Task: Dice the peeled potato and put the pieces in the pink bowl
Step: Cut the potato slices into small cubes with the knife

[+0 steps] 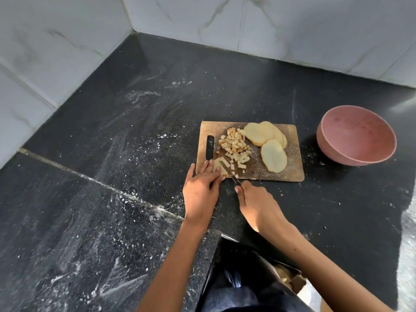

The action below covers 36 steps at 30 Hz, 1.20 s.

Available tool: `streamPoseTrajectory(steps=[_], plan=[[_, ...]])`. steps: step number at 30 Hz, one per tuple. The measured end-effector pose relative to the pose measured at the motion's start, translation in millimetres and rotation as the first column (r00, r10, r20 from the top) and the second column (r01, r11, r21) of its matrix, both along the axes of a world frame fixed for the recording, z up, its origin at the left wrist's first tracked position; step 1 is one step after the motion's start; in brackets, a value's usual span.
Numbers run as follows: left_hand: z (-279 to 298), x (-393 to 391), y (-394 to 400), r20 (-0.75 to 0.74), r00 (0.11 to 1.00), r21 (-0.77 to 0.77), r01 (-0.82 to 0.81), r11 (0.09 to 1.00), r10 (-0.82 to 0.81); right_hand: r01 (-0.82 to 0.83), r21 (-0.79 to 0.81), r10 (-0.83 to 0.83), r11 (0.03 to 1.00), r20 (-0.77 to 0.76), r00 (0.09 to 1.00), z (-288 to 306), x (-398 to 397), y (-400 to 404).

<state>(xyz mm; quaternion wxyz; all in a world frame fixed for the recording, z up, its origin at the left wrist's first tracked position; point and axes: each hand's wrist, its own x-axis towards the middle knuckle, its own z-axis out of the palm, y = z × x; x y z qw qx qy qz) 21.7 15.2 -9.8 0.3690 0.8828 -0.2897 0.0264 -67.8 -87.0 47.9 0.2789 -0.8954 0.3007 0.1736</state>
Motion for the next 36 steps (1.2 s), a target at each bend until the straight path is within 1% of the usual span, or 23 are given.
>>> streamPoseTrajectory(steps=[3, 5, 10, 13, 16, 21, 26, 33, 36], plan=[[-2, 1, 0, -0.02, 1.0, -0.023, 0.013, 1.0, -0.014, 0.048, -0.018, -0.048, 0.999, -0.015, 0.999, -3, 1, -6], [-3, 2, 0, -0.04, 0.999, -0.043, 0.015, 0.999, -0.016, 0.065, -0.031, -0.065, 0.997, 0.013, 0.998, -5, 0, -10], [-2, 4, -5, -0.093, 0.995, -0.081, 0.033, 0.996, -0.041, 0.043, -0.032, -0.041, 0.999, 0.055, 0.998, -4, 6, -11], [-1, 4, -6, -0.085, 0.996, -0.076, 0.033, 0.997, -0.04, 0.024, -0.032, -0.021, 0.999, 0.076, 0.997, -2, 12, -9], [-4, 4, -4, -0.029, 0.998, -0.057, 0.049, 0.997, -0.051, -0.013, -0.043, 0.017, 0.999, 0.081, 0.997, 0, 17, -5], [-6, 2, -3, -0.015, 0.999, -0.096, 0.031, 0.995, -0.032, -0.029, -0.074, 0.03, 0.997, 0.016, 0.999, 2, 23, 3], [-4, 5, -3, -0.012, 1.0, -0.05, 0.024, 0.998, -0.025, -0.039, -0.109, 0.037, 0.993, -0.028, 0.999, 0, 31, 10], [-2, 0, -8, 0.025, 0.999, -0.024, -0.023, 0.999, 0.023, -0.034, -0.056, 0.025, 0.998, -0.159, 0.987, 1, -5, 12], [-3, 0, -8, 0.03, 0.999, -0.022, -0.032, 0.999, 0.033, -0.038, -0.055, 0.031, 0.998, -0.136, 0.99, -3, -25, 12]])
